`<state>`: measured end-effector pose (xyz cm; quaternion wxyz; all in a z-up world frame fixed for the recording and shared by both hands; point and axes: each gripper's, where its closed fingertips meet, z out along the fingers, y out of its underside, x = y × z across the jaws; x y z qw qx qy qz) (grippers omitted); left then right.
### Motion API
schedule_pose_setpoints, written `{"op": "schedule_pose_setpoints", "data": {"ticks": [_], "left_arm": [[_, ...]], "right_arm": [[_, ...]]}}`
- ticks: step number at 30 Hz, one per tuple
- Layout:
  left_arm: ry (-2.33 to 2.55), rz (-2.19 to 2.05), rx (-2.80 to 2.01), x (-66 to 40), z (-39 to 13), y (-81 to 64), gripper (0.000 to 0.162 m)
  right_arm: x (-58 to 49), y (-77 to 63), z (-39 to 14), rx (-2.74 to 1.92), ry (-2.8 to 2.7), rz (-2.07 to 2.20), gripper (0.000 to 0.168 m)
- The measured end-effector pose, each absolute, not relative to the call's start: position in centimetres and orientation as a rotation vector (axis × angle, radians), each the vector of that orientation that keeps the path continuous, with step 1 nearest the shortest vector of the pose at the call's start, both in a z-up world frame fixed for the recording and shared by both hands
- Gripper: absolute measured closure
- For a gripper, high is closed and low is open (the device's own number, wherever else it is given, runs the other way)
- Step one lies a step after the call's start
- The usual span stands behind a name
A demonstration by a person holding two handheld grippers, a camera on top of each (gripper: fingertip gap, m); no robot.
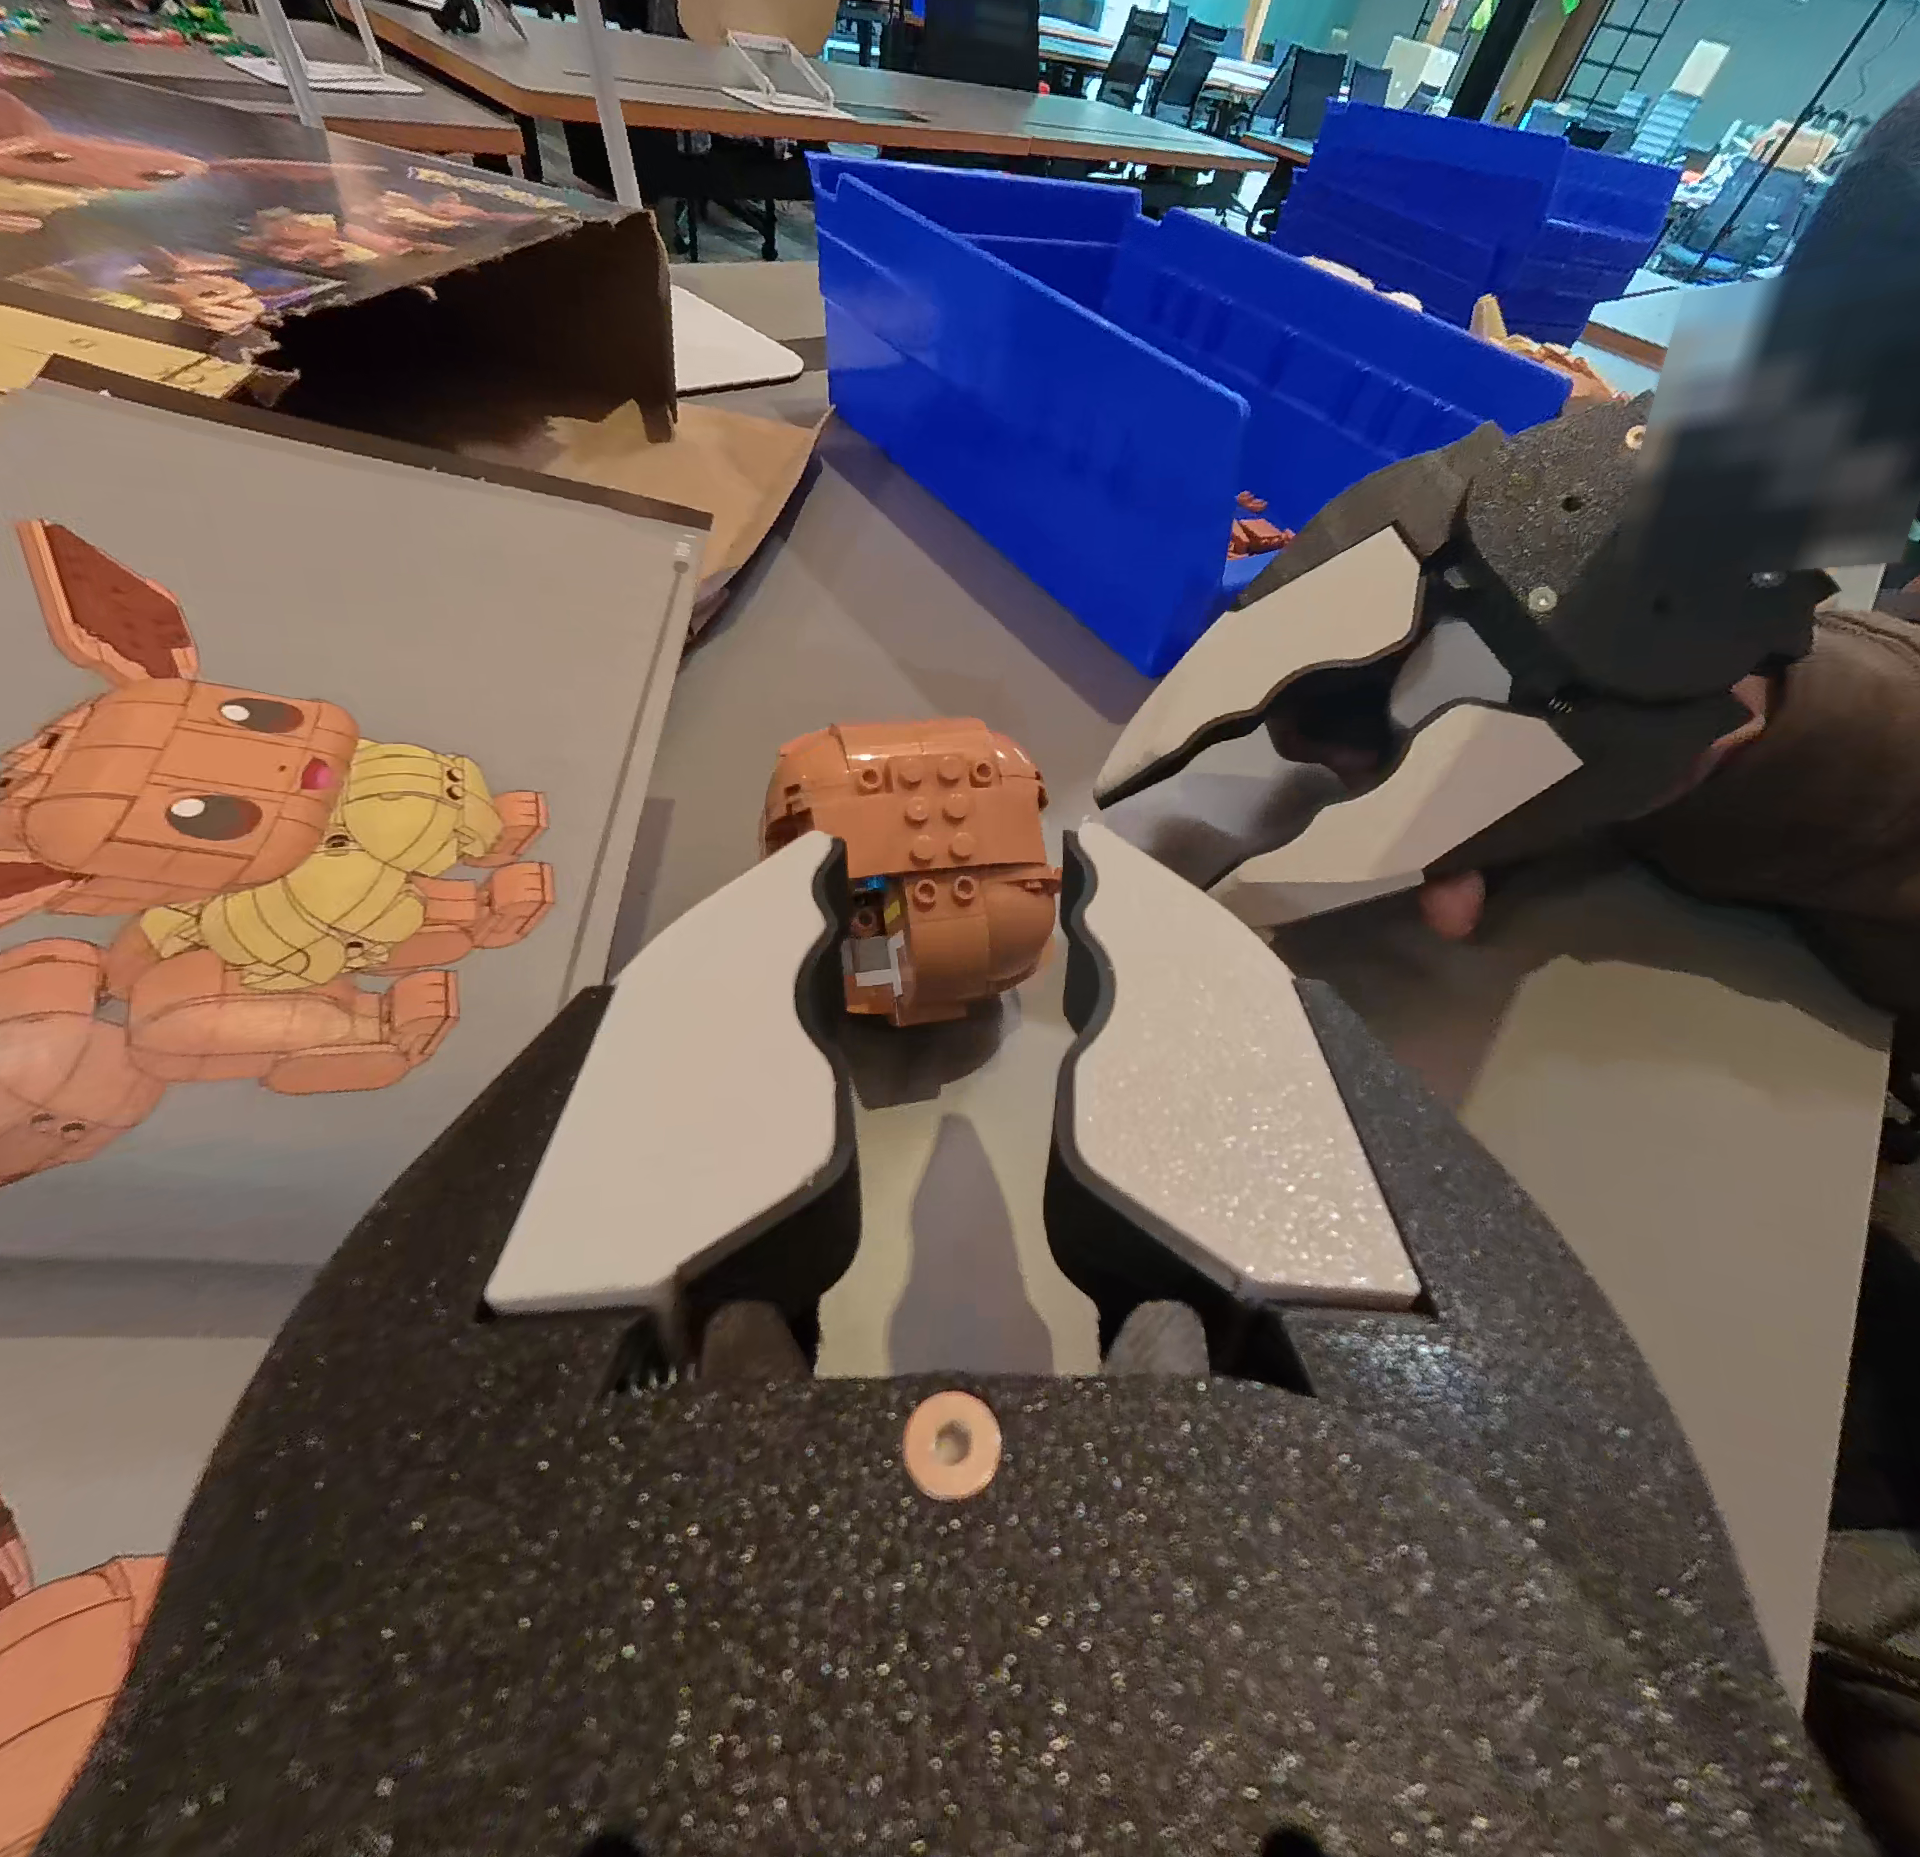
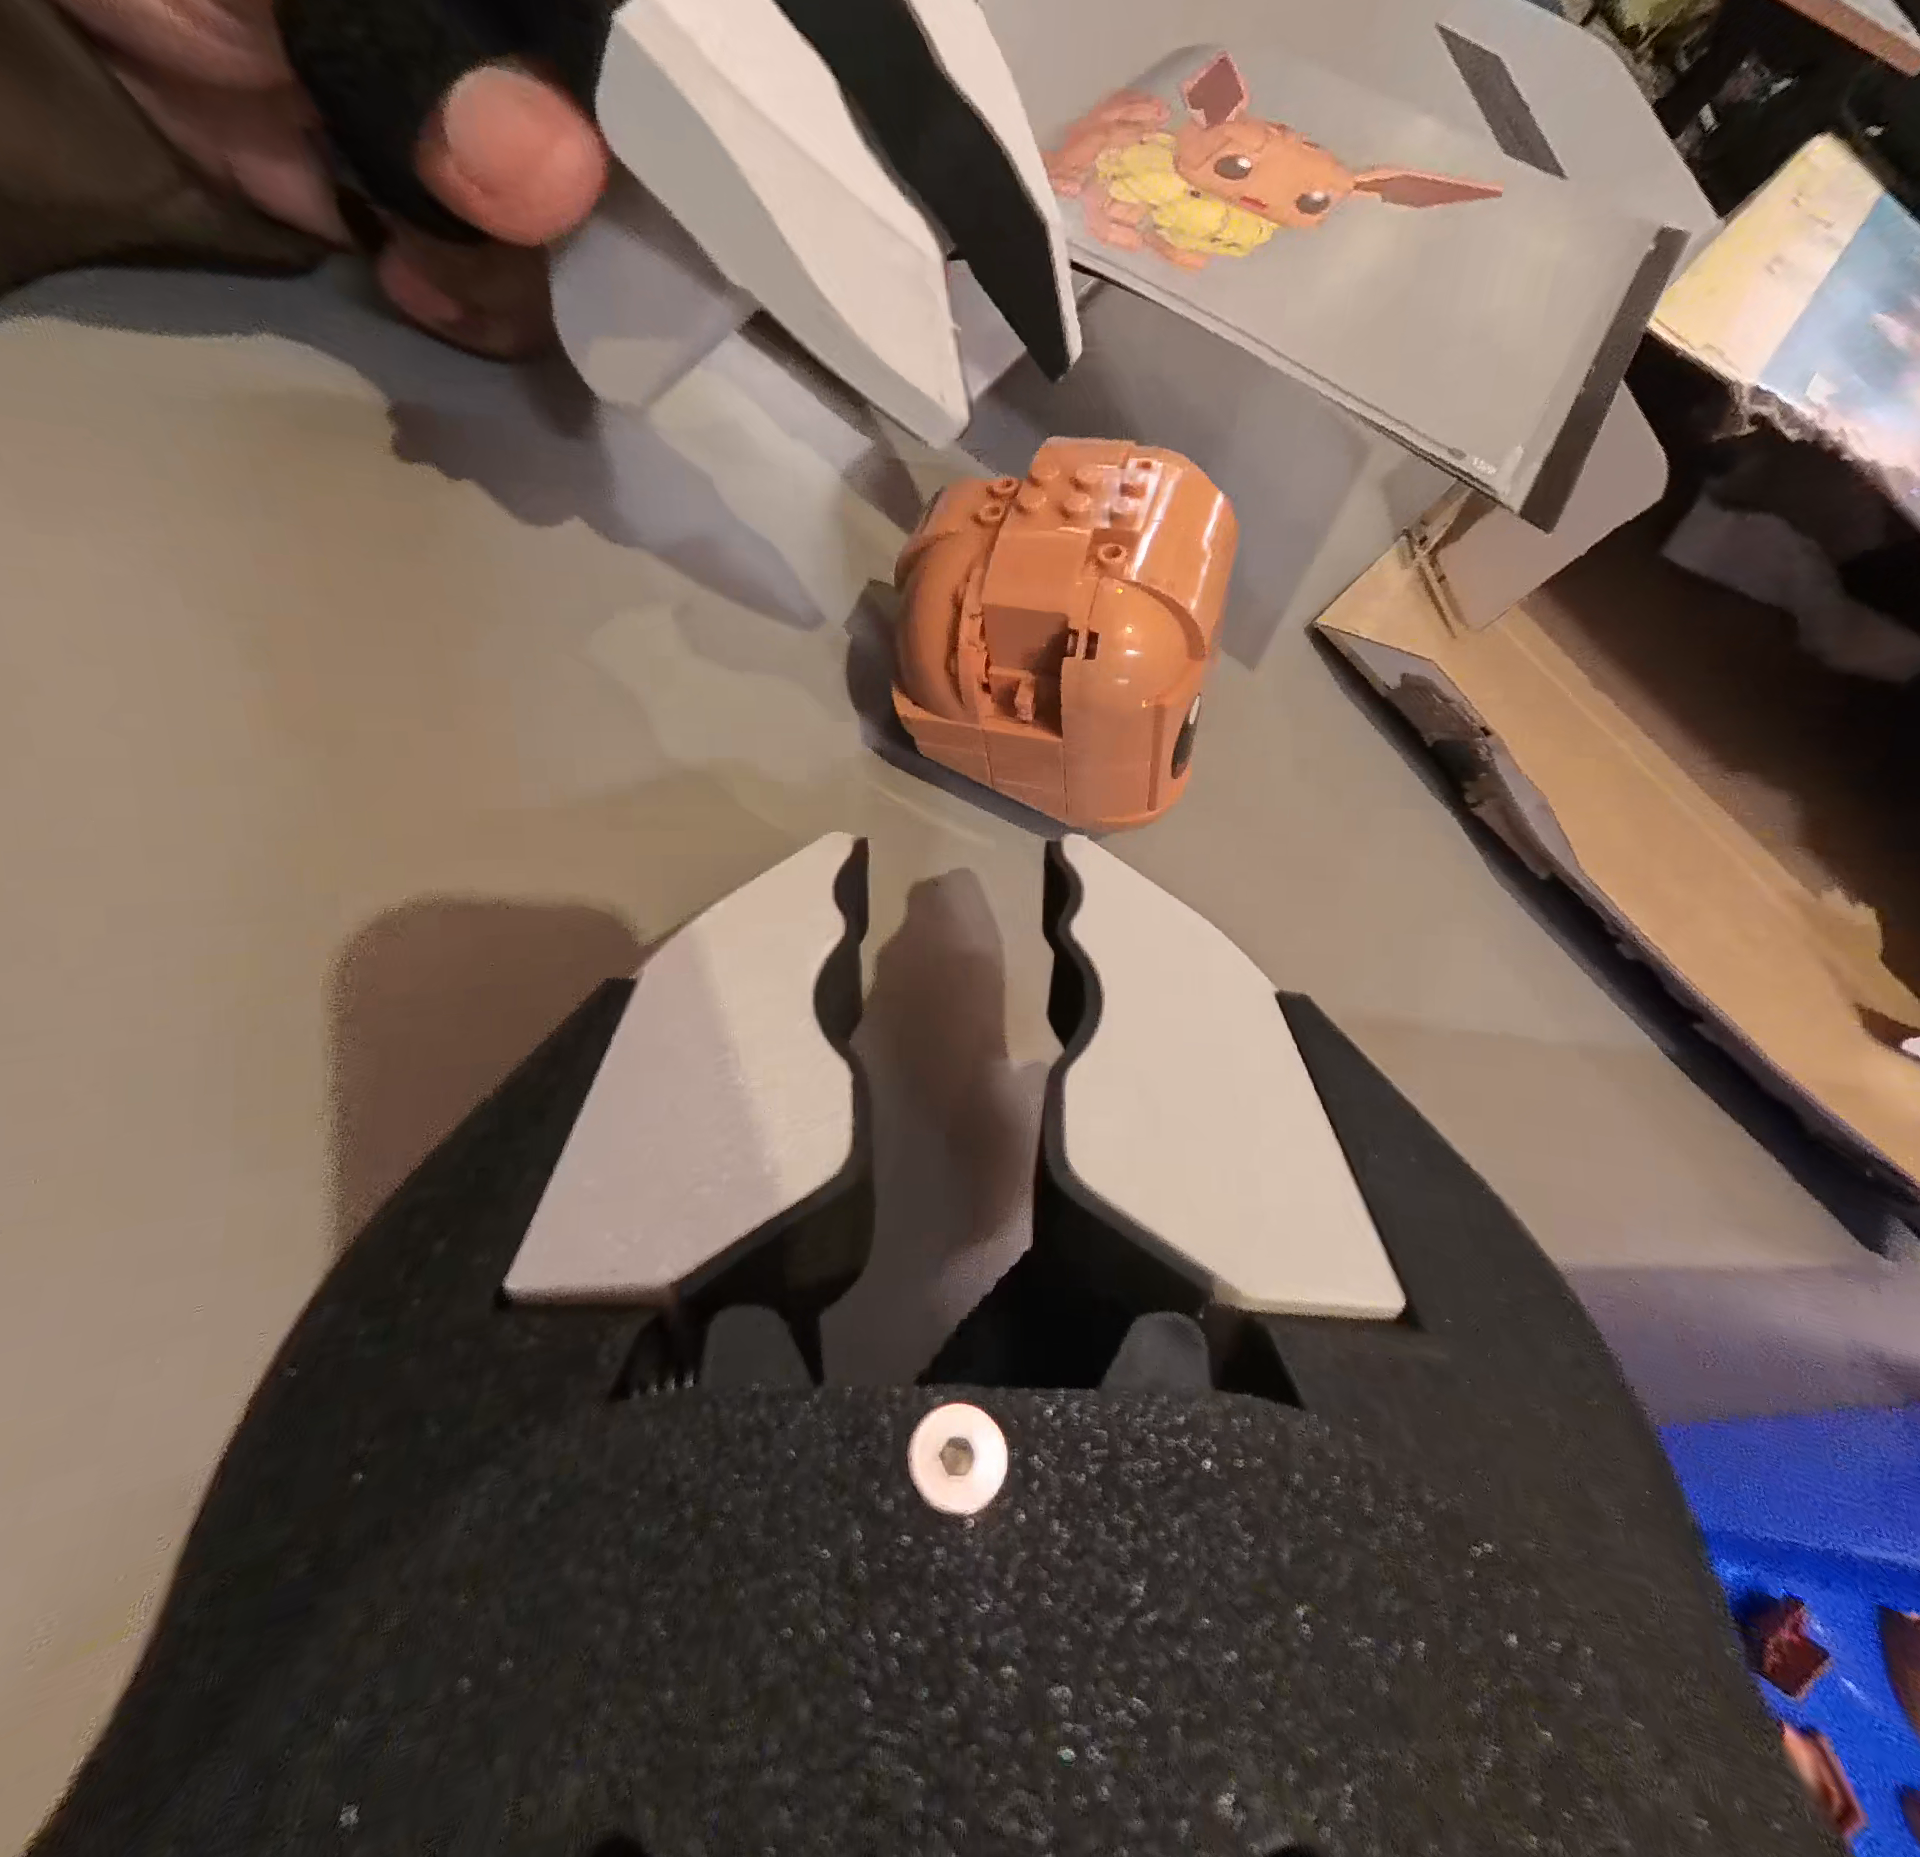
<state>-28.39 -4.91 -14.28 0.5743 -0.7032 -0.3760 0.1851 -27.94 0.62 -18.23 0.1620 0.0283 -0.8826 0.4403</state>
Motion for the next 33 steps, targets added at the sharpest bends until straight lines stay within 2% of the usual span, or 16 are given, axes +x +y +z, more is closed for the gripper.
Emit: {"op": "schedule_pose_setpoints", "data": {"ticks": [16, 19, 21, 26, 28, 30, 33], "left_arm": [[-0.896, 0.376, -1.933, -27.5, -17.9, -3.4, 0.120], [-0.704, 0.291, -2.000, -25.4, -17.9, -1.0, 0.122], [-0.602, 0.246, -2.016, -24.2, -17.7, -0.1, 0.131], [-0.585, 0.389, -1.880, -25.4, -15.1, -1.9, 0.135], [-0.581, 0.501, -1.803, -26.2, -13.5, -3.3, 0.133], [-0.592, 0.644, -1.776, -27.4, -12.8, -4.7, 0.122], [-0.564, 0.747, -1.912, -28.3, -14.4, -5.1, 0.110]], "right_arm": [[-27.4, -1.1, -17.7, 0.128, -2.430, 1.310, 0.135], [-27.9, -0.7, -17.7, 0.115, -2.409, 1.279, 0.130], [-28.2, -0.3, -17.6, 0.112, -2.414, 1.267, 0.130], [-28.1, 0.0, -17.0, 0.095, -2.413, 1.324, 0.125], [-28.1, -0.2, -16.8, 0.060, -2.424, 1.350, 0.122], [-28.3, -0.3, -17.1, 0.005, -2.453, 1.358, 0.117], [-28.2, -0.6, -17.4, -0.101, -2.504, 1.386, 0.112]]}}
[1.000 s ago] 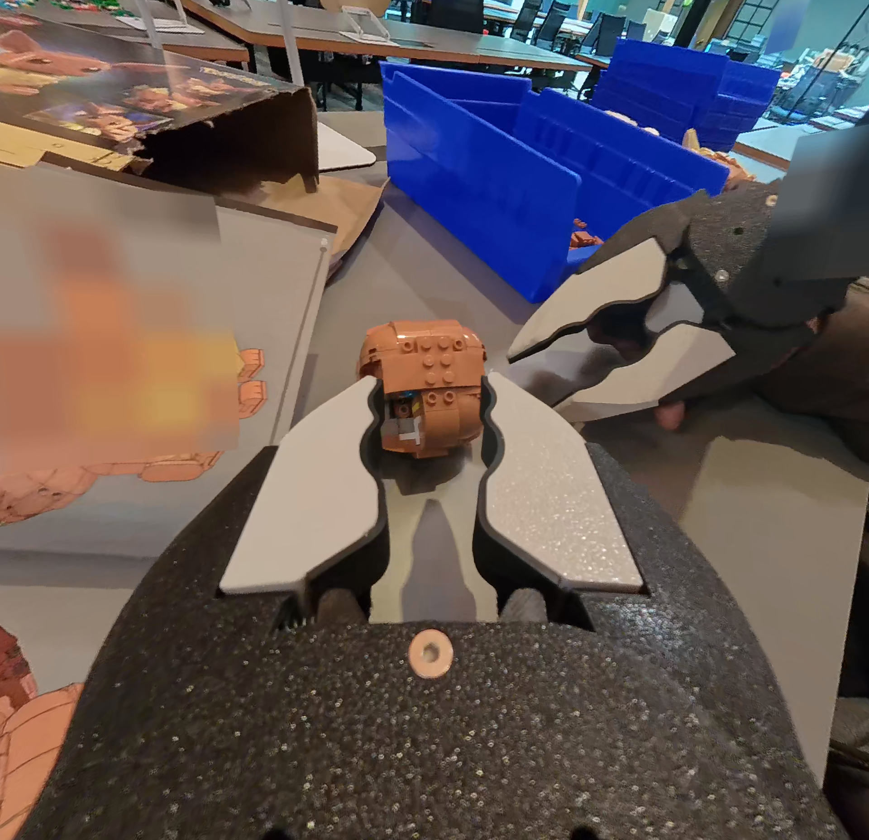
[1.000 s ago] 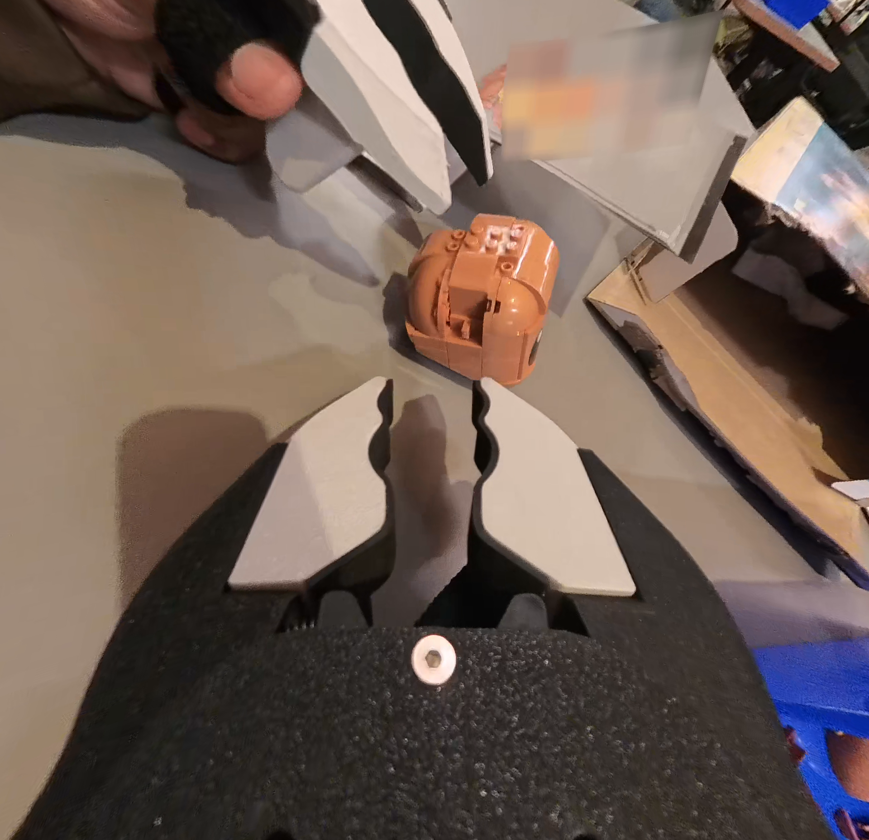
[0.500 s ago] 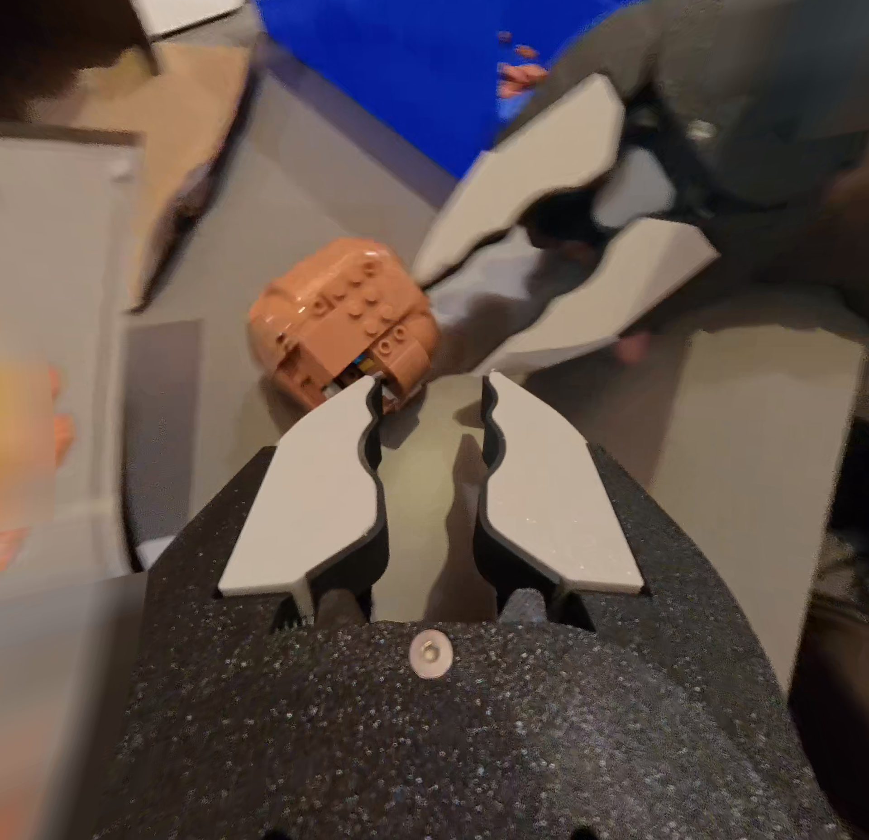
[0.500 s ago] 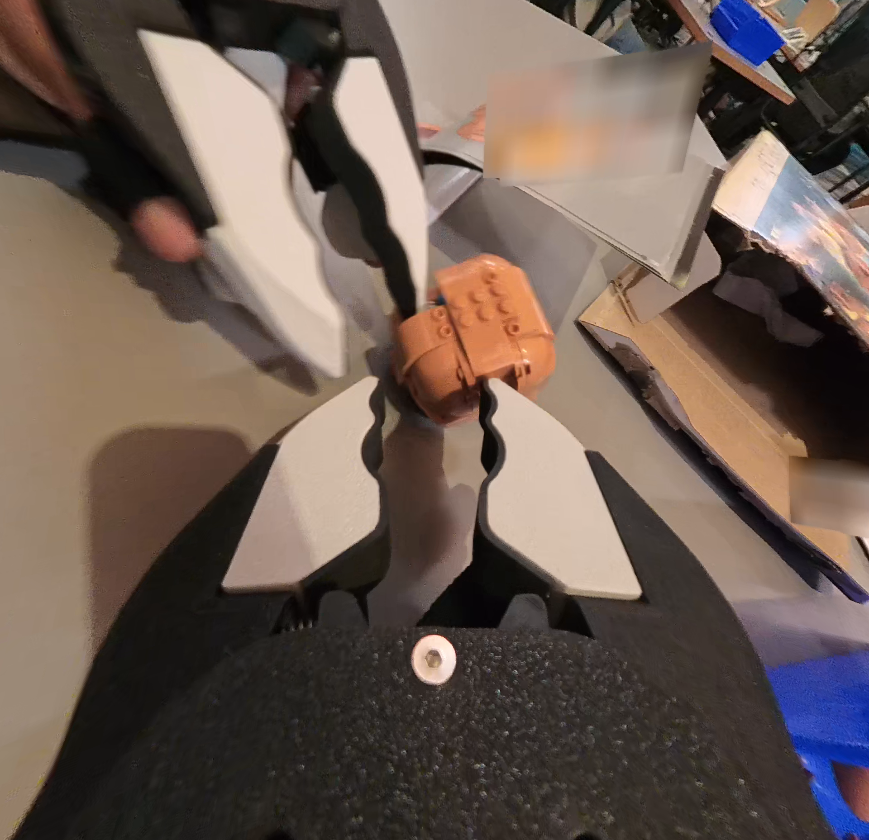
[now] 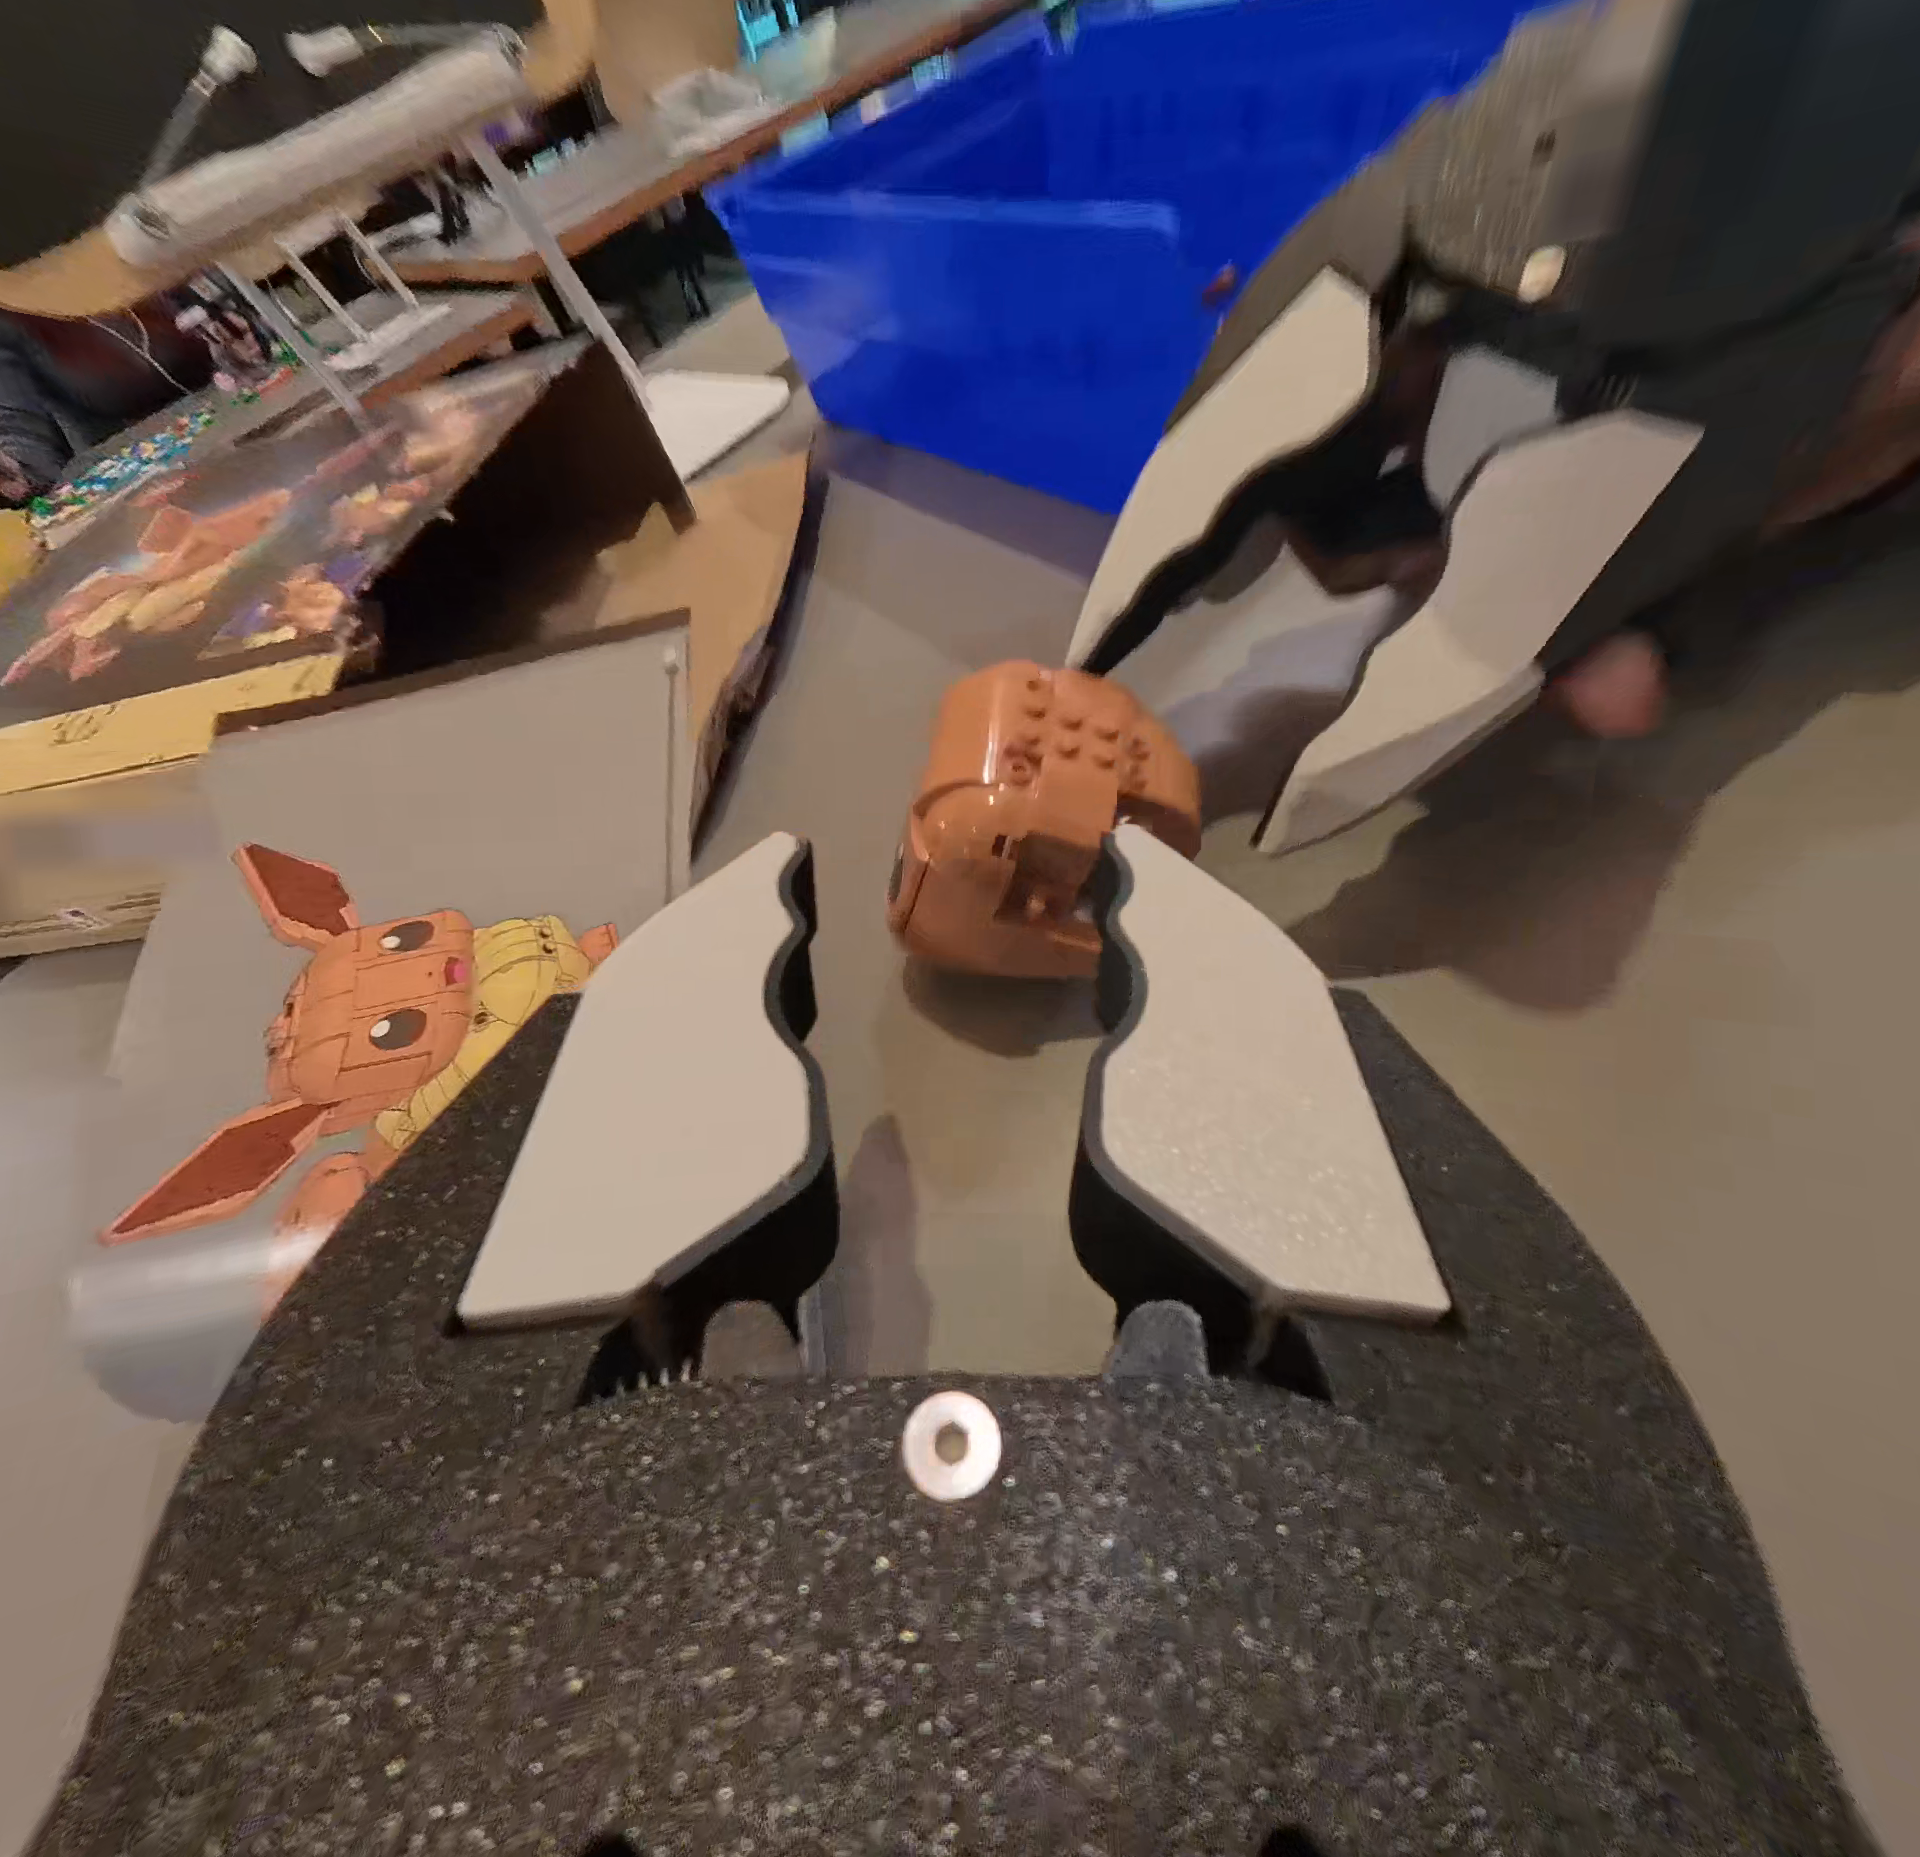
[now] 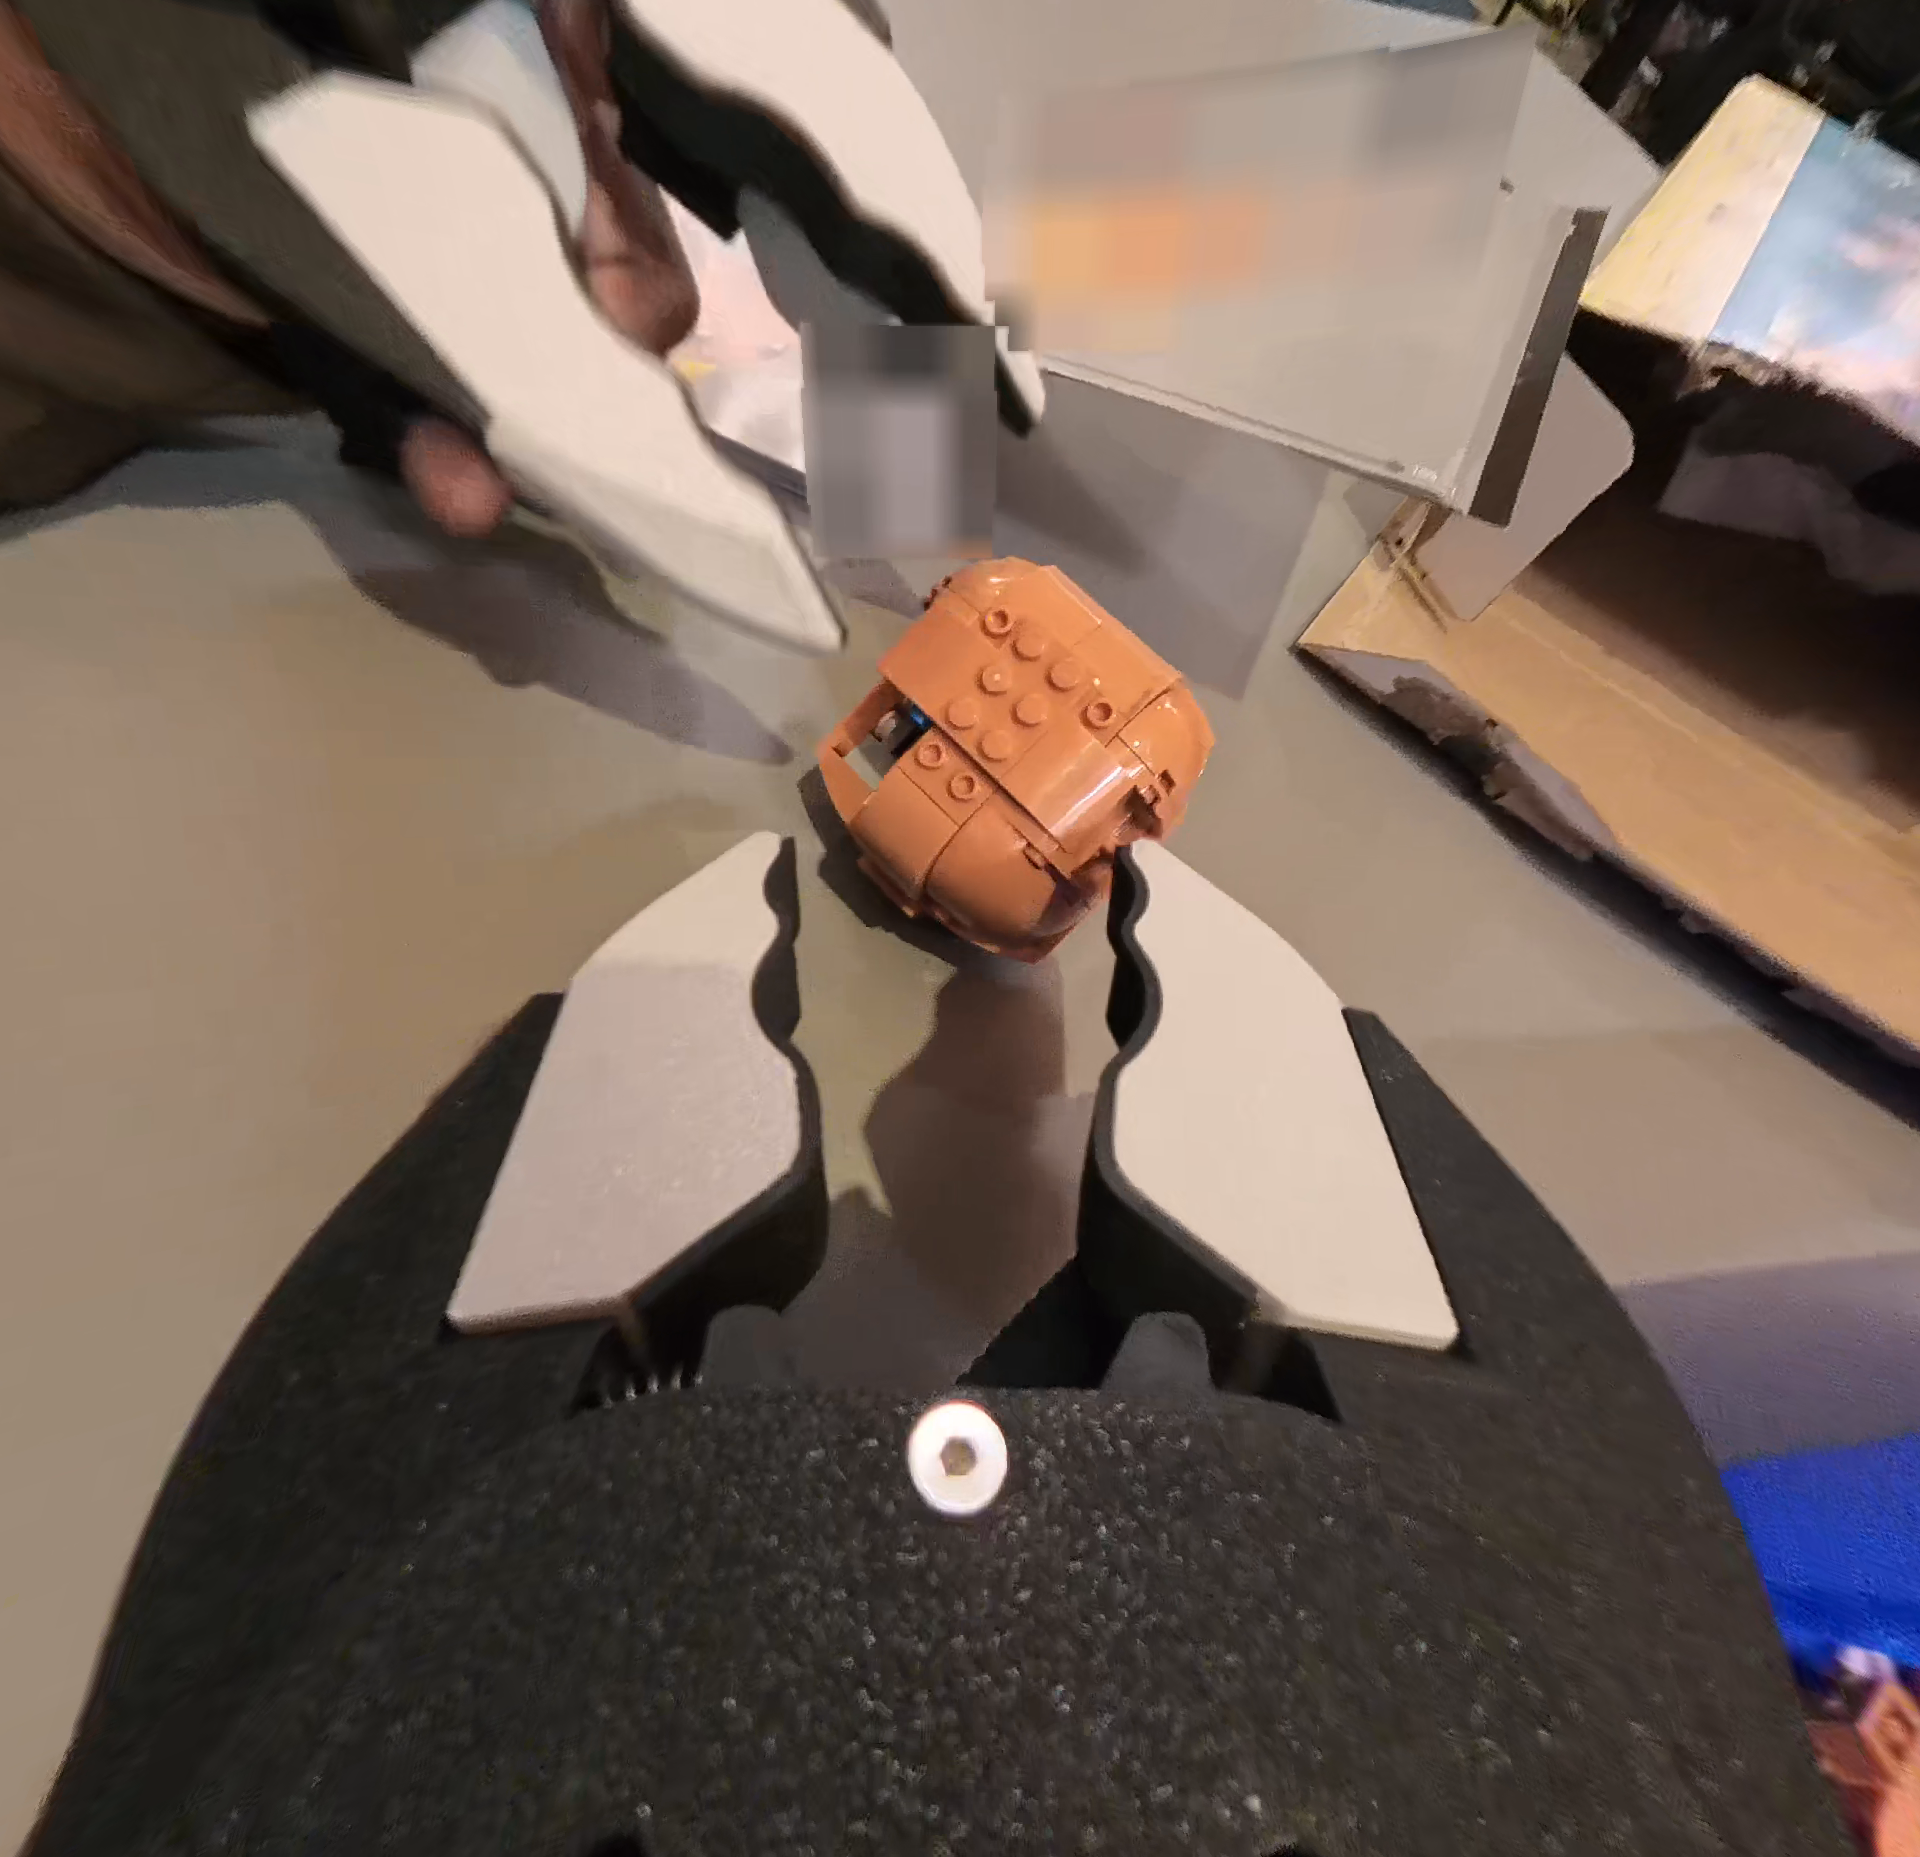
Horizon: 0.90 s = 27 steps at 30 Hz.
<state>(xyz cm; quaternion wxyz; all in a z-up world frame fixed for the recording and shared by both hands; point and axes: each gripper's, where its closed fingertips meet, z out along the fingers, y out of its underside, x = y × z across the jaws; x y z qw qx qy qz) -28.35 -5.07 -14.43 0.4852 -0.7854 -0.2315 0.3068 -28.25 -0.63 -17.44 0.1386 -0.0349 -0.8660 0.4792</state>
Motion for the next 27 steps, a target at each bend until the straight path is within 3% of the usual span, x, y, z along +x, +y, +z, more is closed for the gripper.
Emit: {"op": "schedule_pose_setpoints", "data": {"ticks": [5, 11, 14, 15, 17, 21, 27], "left_arm": [[-0.530, 0.760, -2.138, -29.2, -17.9, -4.2, 0.098], [-0.487, 0.817, -2.163, -28.9, -18.1, -3.5, 0.102], [-0.455, 0.764, -2.148, -27.9, -17.8, -2.8, 0.114], [-0.455, 0.760, -2.121, -27.7, -17.4, -2.7, 0.128], [-0.489, 0.691, -2.071, -27.4, -17.0, -2.4, 0.130], [-0.524, 0.700, -2.034, -27.6, -16.8, -2.2, 0.109], [-0.510, 0.621, -2.000, -27.0, -16.5, -1.3, 0.098]], "right_arm": [[-28.7, -1.3, -17.6, -0.257, -2.507, 1.360, 0.114], [-29.4, -1.1, -18.2, -0.312, -2.505, 1.284, 0.118], [-29.5, -0.4, -18.2, -0.305, -2.526, 1.305, 0.108], [-29.3, -0.1, -18.1, -0.293, -2.538, 1.328, 0.112], [-29.1, 0.4, -18.0, -0.286, -2.561, 1.362, 0.118], [-28.9, 0.8, -18.0, -0.251, -2.575, 1.363, 0.119], [-28.7, 0.9, -18.0, -0.241, -2.579, 1.376, 0.119]]}}
